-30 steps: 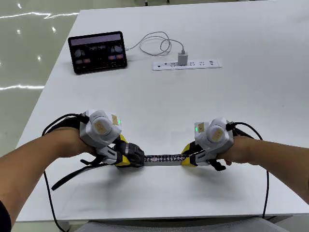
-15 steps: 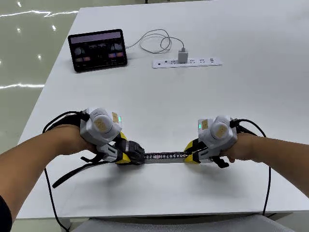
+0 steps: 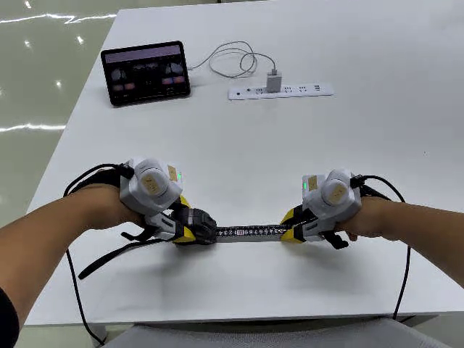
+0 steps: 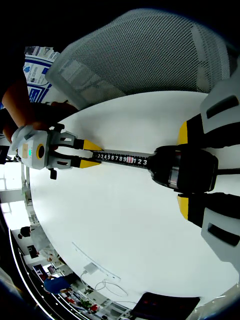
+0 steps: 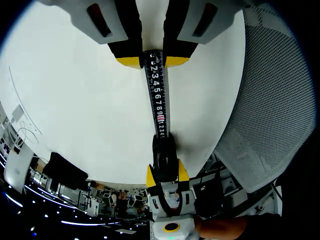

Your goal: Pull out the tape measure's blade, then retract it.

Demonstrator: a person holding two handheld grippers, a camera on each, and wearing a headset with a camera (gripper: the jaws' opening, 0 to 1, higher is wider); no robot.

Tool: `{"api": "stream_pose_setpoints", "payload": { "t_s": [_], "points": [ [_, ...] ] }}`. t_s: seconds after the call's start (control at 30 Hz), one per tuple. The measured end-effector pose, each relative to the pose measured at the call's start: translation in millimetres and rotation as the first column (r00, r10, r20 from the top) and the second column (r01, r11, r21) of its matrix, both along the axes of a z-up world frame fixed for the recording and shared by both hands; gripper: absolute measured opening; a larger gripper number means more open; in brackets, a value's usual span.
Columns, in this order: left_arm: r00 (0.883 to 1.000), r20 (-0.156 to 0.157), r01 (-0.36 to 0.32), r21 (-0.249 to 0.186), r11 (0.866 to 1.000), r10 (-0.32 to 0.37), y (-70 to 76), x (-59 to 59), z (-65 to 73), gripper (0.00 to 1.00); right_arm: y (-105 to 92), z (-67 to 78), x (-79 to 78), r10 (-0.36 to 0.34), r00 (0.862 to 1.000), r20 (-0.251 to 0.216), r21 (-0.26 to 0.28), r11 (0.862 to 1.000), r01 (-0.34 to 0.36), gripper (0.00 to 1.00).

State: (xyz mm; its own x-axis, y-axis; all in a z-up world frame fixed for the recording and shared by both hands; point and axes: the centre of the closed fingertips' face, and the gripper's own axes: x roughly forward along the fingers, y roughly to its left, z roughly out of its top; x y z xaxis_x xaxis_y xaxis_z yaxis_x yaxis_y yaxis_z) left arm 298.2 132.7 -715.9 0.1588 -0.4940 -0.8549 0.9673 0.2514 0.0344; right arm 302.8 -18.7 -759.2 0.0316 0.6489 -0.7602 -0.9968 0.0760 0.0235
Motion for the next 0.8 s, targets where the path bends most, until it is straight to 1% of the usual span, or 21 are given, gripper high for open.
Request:
{"api": "stream_pose_setpoints", "payload": {
  "t_s": [0.17,0.47,0.8],
  "points": [
    [1.000,0.000,-0.001,-0.001,1.000,0.001,0.3,0.2,-0.2,0.30,-0.6,0.0,0.4,-0.001,1.000,0.000,0.001,1.000,0.001,0.10],
    [1.000,0.000,0.000,-0.002,1.000,0.000,0.5,0.8,-0.4,0.30,-11.9,0.0,1.9,-0.014,1.000,-0.004,-0.004,1.000,0.013,0.10],
    [1.000,-0.001,-0.004,-0.001,1.000,0.004,0.9,1.0,-0.4,0.30,-18.1,-0.9,1.7,-0.013,1.000,0.000,-0.012,1.000,0.013,0.10]
  ]
}}
